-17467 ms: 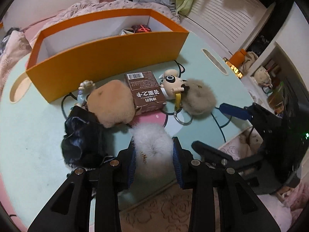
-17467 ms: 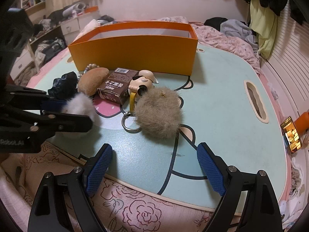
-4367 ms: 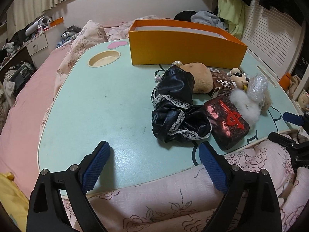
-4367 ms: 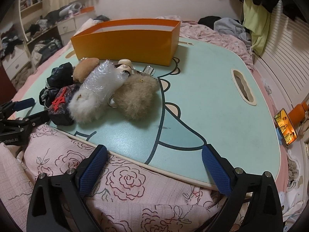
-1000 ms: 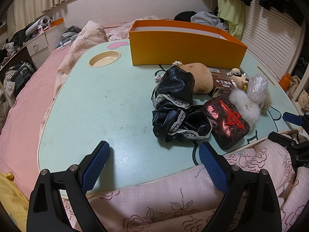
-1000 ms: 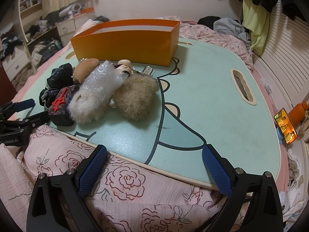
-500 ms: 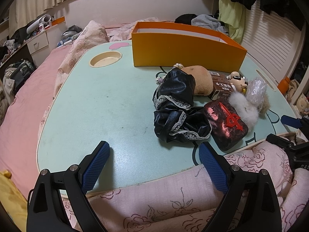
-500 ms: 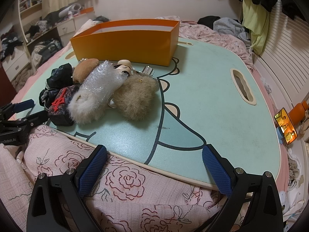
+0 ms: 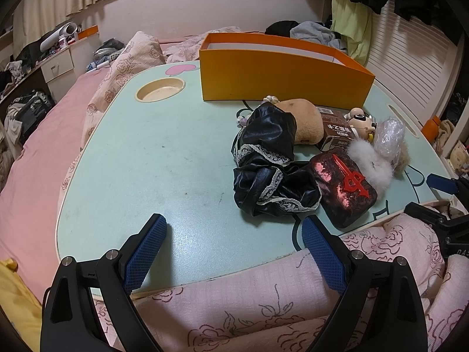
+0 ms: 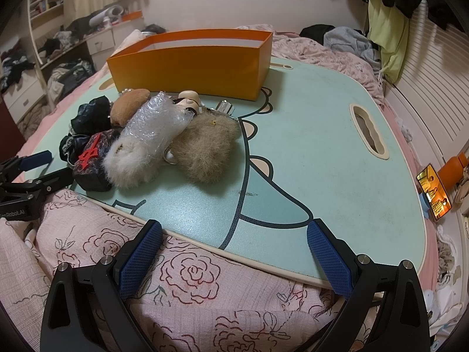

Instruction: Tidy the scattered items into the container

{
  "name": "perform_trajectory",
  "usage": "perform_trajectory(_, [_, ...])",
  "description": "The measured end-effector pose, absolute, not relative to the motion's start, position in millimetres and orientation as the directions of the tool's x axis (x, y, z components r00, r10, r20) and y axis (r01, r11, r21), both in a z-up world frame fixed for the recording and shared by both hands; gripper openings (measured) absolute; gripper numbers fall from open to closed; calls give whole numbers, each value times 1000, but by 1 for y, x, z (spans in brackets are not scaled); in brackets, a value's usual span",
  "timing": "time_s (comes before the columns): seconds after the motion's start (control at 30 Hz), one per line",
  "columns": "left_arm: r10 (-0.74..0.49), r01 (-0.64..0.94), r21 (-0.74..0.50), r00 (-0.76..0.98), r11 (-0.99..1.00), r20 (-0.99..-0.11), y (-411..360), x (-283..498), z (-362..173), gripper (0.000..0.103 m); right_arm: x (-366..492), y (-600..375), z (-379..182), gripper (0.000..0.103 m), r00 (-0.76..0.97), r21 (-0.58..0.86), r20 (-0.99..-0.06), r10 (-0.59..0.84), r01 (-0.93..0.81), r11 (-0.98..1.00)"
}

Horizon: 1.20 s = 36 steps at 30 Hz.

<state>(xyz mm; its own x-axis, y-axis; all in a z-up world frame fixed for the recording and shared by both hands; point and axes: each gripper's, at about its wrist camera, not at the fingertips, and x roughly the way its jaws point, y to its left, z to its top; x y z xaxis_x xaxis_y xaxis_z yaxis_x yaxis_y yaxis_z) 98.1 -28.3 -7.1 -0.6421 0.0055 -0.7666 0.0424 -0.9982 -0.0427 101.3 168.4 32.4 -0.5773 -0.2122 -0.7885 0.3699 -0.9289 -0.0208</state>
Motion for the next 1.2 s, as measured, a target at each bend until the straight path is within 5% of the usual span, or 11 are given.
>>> perform_trajectory(1.2, [38,38,-86,-683,-996,-730,-31,102,2,93,102,170,32,99,-578,-20,-787,-215,371,-928])
